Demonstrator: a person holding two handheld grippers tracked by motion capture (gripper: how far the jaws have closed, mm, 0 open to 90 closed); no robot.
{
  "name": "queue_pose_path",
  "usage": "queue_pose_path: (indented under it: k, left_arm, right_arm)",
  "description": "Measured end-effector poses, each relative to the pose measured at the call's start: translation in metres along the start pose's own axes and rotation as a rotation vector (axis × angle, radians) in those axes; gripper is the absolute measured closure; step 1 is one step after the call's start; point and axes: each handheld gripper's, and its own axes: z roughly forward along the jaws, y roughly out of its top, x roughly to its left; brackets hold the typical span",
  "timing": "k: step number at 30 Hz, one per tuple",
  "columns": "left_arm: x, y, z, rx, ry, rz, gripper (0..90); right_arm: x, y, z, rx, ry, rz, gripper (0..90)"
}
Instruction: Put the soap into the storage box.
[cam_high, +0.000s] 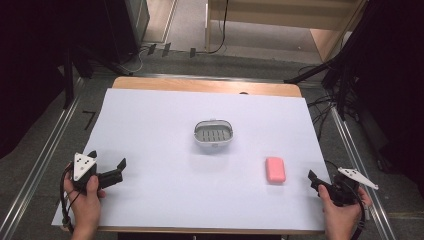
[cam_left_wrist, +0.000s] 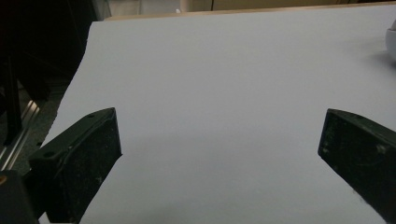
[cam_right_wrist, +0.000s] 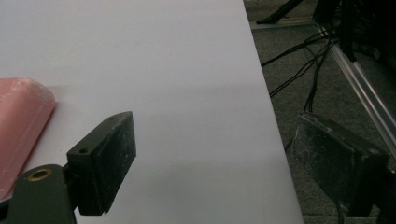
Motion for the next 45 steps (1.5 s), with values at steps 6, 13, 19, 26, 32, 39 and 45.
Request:
queue_pose_path:
  k: [6,13,19,26,32,39,45]
  left_arm:
    - [0.000,0.000,0.000,-0.003,0.000,0.006,0.0]
    - [-0.001,0.000,0.000,0.003,0.003,0.007,0.0]
    - [-0.001,0.000,0.000,0.002,0.003,0.009,0.0]
    - [-0.001,0.000,0.000,0.002,0.003,0.009,0.0]
    - [-0.001,0.000,0.000,0.002,0.004,0.014,0.0]
    - [-0.002,0.000,0.000,0.004,0.008,0.017,0.0]
    - [-0.002,0.000,0.000,0.002,0.007,0.021,0.0]
  right_arm:
    - [0.012,0.006,-0.001,0.014,0.010,0.048,13.7]
    - [0.040,0.010,-0.002,0.025,-0.022,-0.014,16.2]
    - [0.056,0.013,-0.004,0.044,-0.001,-0.028,18.7]
    - [0.075,0.016,-0.006,0.080,0.016,-0.048,28.6]
    - [0.083,0.016,-0.004,0.114,0.016,0.002,26.9]
    - [0.090,0.020,-0.006,0.127,0.009,0.010,26.5]
    - [0.101,0.024,-0.005,0.142,0.025,-0.004,28.0]
